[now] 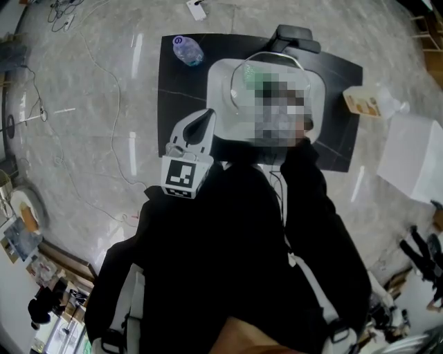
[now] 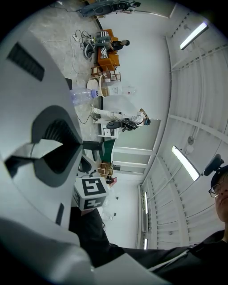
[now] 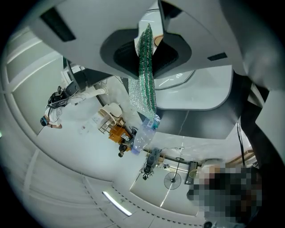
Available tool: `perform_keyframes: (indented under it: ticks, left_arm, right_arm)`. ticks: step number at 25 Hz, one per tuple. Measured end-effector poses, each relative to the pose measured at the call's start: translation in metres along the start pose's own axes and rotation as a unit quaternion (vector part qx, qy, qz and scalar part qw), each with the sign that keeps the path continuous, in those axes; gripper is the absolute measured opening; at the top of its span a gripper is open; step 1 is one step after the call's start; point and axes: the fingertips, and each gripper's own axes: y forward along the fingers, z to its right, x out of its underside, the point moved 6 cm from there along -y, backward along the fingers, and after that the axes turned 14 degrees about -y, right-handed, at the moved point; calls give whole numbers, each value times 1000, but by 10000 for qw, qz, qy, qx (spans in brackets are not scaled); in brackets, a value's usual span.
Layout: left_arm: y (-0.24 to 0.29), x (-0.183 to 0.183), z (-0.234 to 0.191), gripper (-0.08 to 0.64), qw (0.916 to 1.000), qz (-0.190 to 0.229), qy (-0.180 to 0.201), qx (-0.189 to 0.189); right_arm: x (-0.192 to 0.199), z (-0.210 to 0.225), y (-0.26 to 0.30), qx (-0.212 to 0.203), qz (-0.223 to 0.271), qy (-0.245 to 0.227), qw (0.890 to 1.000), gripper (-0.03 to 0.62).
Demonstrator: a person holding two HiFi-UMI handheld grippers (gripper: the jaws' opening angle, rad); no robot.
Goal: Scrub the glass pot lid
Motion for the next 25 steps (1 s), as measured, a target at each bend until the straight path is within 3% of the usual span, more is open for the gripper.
perform_keyframes:
  ticks: [5, 21, 25]
  left_arm:
    - [0, -1, -6, 3, 10000, 3, -78, -61]
    - [1, 0, -17, 3, 9998, -46, -69, -180]
    - [-1, 0, -17, 3, 9995, -11, -220, -221]
  right_arm:
    - [3, 1, 23, -126, -125, -203, 9996, 64]
    - [23, 25, 78, -453, -354, -79, 9983, 64]
    - [24, 25, 86, -510, -366, -52, 9980, 66]
